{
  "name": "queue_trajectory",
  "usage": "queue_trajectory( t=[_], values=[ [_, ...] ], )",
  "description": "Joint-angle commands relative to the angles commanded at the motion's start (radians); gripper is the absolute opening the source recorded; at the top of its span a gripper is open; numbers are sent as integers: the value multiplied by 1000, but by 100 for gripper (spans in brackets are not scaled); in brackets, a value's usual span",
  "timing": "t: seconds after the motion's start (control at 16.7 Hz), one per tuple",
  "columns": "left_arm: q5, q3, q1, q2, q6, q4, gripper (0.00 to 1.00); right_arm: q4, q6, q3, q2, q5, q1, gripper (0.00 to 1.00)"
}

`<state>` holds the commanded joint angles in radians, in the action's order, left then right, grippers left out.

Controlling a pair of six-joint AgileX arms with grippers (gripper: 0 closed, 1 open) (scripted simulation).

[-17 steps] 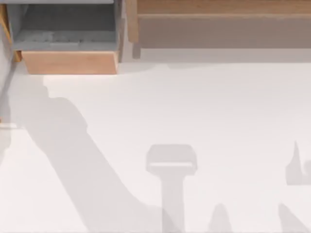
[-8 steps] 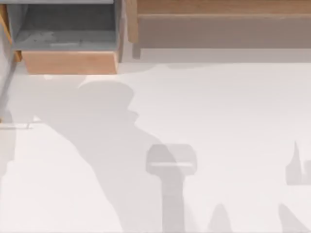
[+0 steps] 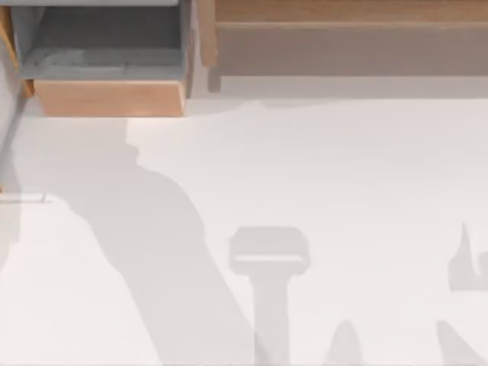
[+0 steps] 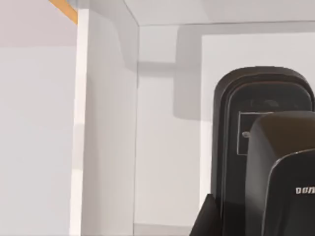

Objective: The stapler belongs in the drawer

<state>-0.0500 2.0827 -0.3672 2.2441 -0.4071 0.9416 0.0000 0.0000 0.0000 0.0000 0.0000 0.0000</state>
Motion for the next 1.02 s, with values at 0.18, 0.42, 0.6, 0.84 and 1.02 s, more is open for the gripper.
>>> queue_trajectory(
  t=[0.18,0.42,0.6,0.84,1.02],
  values=[
    [-27,-63,19,110,22,52,0,0,0,0,0,0,0,100],
    [-30,-85,8,135,30,69,0,0,0,0,0,0,0,100],
    [-30,-85,8,135,30,69,8,0,0,0,0,0,0,100],
    [-30,-85,8,135,30,69,38,0,0,0,0,0,0,100],
    [-30,-85,8,135,30,69,60,0,0,0,0,0,0,100]
  ],
)
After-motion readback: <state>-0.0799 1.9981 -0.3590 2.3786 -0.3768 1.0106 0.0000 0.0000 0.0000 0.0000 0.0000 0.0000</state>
